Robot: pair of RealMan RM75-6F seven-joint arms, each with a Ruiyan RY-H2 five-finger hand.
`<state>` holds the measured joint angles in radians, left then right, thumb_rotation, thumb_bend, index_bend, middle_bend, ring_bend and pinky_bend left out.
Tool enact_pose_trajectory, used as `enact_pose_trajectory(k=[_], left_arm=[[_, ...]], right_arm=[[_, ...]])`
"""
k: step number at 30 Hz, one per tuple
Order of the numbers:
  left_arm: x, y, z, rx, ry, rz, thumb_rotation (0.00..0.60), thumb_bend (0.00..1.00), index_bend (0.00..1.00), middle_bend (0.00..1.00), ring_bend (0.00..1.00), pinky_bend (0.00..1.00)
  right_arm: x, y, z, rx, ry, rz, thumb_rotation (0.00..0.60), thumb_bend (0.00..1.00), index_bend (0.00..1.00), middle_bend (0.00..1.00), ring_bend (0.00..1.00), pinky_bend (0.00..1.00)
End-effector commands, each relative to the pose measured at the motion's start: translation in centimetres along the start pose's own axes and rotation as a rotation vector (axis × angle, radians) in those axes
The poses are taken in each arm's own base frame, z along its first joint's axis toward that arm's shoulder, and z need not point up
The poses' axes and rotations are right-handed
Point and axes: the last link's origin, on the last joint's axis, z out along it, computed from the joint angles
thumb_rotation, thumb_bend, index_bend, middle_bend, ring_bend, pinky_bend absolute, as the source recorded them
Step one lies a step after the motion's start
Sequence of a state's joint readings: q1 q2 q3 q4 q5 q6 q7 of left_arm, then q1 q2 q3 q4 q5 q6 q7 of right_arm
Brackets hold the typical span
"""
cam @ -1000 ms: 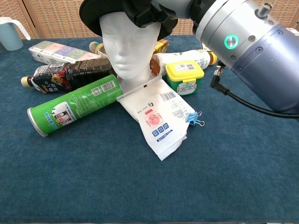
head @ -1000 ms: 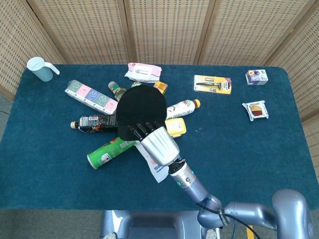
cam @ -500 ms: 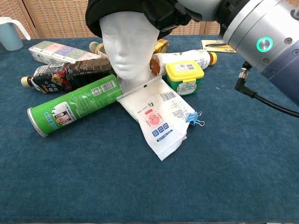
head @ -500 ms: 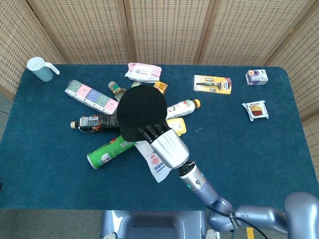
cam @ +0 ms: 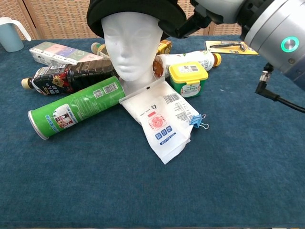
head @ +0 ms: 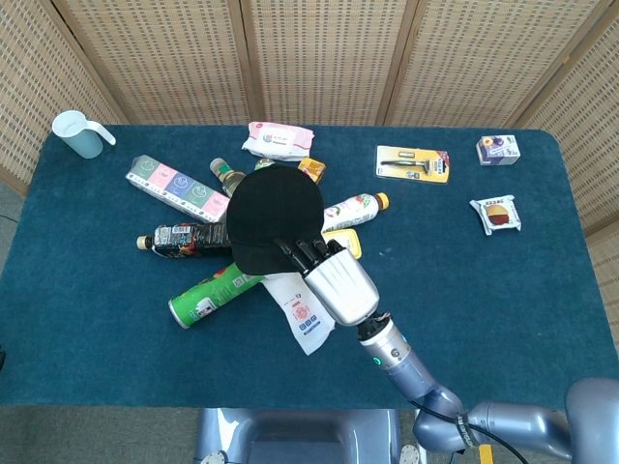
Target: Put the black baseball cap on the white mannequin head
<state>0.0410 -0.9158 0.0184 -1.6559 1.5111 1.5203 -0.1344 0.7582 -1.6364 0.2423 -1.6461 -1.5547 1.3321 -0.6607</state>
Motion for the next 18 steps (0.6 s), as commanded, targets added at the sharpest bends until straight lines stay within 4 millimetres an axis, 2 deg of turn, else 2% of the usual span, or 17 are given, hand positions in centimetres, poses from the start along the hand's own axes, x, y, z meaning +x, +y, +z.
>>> enact_pose_trajectory(k=[1, 11, 18], left_arm=[[0.1, 0.2, 0.1, -0.003, 0.003, 0.001, 0.600, 0.35, 0.55, 0.41, 0.29, 0.31], [0.3, 0.5, 0.3, -0.006, 0.007, 0.007, 0.600, 0.35, 0.55, 0.41, 0.29, 0.31], [0.3, 0.7, 0.3, -0.004, 0.005, 0.011, 0.600, 0.35, 0.55, 0.42, 0.29, 0.31]], right_arm=[[0.2, 0.6, -0.4, -0.010, -0.005, -0.001, 0.600, 0.19, 0.10, 0.31, 0.44, 0.60], [0.6, 3.6, -2.6, -0.067, -0.039, -0.029, 0.600, 0.17, 0.11, 0.31, 0.43, 0.58], [0.8, 6.4, -4.9, -0.136, -0.077, -0.076, 0.600, 0.18, 0.18, 0.34, 0.46, 0.63]])
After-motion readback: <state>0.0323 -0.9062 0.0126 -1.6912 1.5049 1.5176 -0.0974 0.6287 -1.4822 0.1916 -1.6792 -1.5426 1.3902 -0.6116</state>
